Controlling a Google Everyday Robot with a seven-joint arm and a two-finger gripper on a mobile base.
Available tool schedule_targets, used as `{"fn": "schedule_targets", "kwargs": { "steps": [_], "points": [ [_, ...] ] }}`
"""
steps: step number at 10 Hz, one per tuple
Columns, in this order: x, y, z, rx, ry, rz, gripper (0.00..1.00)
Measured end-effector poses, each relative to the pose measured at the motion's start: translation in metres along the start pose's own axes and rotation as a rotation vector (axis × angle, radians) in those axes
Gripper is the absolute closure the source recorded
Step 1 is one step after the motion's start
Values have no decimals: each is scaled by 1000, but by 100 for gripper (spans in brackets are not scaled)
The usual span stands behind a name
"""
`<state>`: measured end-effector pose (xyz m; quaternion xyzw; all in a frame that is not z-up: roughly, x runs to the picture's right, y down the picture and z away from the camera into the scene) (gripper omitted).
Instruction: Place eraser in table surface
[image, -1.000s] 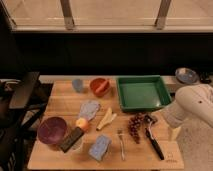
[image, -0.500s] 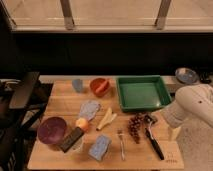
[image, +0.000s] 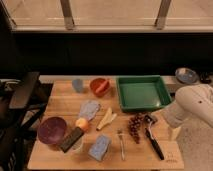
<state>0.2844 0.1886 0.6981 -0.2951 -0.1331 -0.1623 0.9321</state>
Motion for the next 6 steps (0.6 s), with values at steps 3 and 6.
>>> {"fn": "schedule_targets", "kwargs": {
  "steps": [3, 6],
  "points": [
    [-2, -4, -6, 2, 21, -32, 20],
    [-44, -29, -20, 14, 33, -156, 20]
  ]
}}
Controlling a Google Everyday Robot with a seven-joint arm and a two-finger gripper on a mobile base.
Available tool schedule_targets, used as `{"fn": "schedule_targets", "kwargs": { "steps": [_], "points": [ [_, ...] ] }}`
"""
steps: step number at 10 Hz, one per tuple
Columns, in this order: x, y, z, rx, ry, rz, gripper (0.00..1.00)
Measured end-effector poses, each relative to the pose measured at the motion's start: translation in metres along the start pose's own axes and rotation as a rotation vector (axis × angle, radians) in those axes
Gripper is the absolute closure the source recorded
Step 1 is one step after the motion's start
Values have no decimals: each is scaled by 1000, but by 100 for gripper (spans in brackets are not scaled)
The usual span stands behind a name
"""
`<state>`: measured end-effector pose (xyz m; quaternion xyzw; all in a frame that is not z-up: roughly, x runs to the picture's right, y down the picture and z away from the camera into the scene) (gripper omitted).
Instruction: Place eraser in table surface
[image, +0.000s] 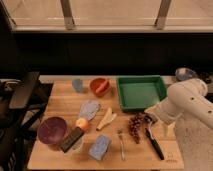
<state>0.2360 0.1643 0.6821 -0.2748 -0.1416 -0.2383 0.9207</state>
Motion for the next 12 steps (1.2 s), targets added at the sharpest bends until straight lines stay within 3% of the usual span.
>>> {"fn": "schedule_targets", "kwargs": {
  "steps": [6, 7, 12],
  "points": [
    [-142, -56, -5, -2, -42, -331, 20],
    [-155, -59, -4, -4, -47, -364, 20],
    [-153, -57, -4, -8, -44, -362, 20]
  ]
}}
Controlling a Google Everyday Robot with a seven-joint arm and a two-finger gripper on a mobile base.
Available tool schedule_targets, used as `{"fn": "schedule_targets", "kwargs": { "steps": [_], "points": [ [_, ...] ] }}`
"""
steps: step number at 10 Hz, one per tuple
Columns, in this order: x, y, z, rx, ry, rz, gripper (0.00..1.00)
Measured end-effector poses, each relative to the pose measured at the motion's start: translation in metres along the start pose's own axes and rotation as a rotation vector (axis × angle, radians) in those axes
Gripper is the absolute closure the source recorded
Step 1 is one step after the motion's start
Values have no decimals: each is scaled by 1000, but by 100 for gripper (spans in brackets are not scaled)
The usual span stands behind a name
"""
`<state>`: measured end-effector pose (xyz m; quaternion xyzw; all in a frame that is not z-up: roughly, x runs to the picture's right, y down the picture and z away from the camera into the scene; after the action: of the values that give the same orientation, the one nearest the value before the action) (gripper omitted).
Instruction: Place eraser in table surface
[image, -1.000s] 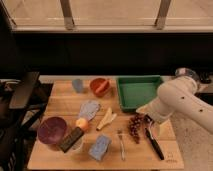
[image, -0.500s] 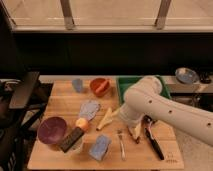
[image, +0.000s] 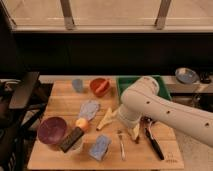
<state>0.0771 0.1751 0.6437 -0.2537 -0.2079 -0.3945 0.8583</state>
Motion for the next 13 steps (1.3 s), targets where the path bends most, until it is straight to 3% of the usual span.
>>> {"fn": "schedule_targets", "kwargs": {
  "steps": [3, 5, 8, 10, 13],
  "points": [
    [-2, -11, -1, 9, 4, -36, 20],
    [-18, -37, -3, 19, 10, -102, 20],
    [-63, -96, 1, 27, 19, -216, 20],
    [-96, -134, 7, 38, 3, -295, 20],
    [-147, -184, 17, 107, -82, -386, 20]
  ]
}}
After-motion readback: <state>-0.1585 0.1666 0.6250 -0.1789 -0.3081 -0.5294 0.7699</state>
